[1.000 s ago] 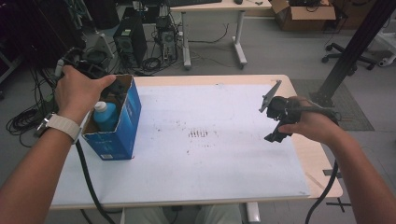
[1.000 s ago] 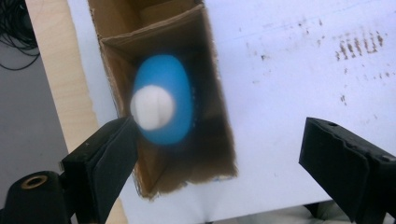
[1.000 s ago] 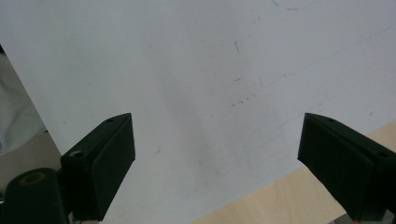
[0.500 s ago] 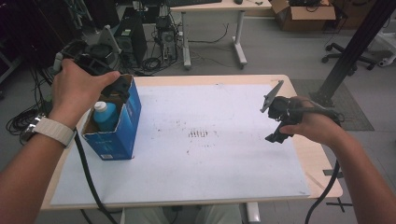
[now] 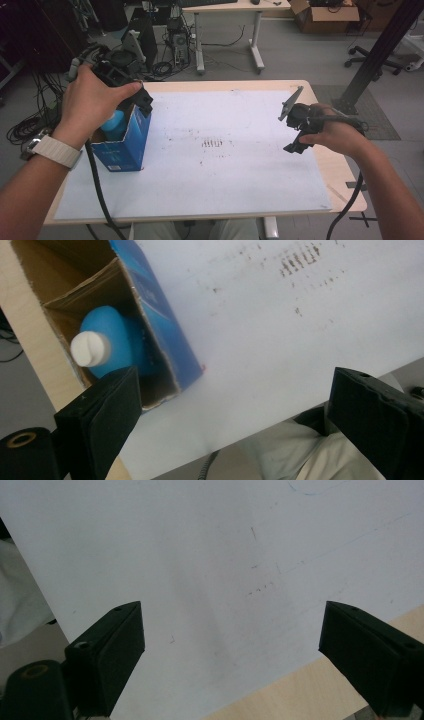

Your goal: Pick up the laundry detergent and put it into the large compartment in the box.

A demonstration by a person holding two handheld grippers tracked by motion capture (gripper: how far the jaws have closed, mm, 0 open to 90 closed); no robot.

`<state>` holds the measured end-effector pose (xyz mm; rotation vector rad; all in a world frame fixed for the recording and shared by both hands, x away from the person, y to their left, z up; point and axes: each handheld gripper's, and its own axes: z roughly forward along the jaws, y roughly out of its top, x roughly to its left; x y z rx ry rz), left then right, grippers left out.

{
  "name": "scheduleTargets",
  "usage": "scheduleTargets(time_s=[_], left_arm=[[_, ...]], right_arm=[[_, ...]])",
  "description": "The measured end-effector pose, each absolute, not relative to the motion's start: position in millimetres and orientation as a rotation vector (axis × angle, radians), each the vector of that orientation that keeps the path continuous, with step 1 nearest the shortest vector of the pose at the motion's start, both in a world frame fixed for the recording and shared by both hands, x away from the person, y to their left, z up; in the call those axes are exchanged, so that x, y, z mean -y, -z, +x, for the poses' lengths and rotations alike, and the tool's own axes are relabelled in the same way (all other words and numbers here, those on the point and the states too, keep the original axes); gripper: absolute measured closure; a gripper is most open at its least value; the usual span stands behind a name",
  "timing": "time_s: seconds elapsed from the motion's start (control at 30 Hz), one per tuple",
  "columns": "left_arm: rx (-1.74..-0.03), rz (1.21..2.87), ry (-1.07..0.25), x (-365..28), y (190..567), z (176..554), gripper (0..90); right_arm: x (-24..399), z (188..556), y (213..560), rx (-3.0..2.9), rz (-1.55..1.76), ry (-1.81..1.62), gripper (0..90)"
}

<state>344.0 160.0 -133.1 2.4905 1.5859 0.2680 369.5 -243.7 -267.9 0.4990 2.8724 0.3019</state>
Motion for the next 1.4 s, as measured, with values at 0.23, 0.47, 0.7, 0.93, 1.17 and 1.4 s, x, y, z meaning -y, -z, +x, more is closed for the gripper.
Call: scheduleTargets(time_s=[0.23,0.47,0.7,0.93,1.17,1.4], left_arm=[[-1.522,2.534,-0.26,-148.1,134.1,336.2,7.2],[-1.479,2.548,-0.252,-139.5,137.3,329.6,7.3],[-1.428,2.568,-0.249,-132.2,143.4,325.9,7.8],[-1.37,2.596,-0.243,-126.1,152.4,325.7,8.0],[-1.333,2.6,-0.235,-119.3,157.2,326.8,8.2],[-1.332,2.596,-0.228,-120.3,158.6,327.5,8.2]], right_arm=[[243.7,369.3,268.0,-2.871,0.506,-0.302,10.9],[242.4,370.3,268.9,-2.868,0.509,-0.312,10.9],[240.1,372.2,271.0,-2.872,0.508,-0.31,10.9],[237.8,375.7,273.4,-2.873,0.505,-0.318,10.8],[237.6,377.2,274.2,-2.873,0.506,-0.319,10.8],[237.9,377.0,271.8,-2.868,0.511,-0.32,10.8]])
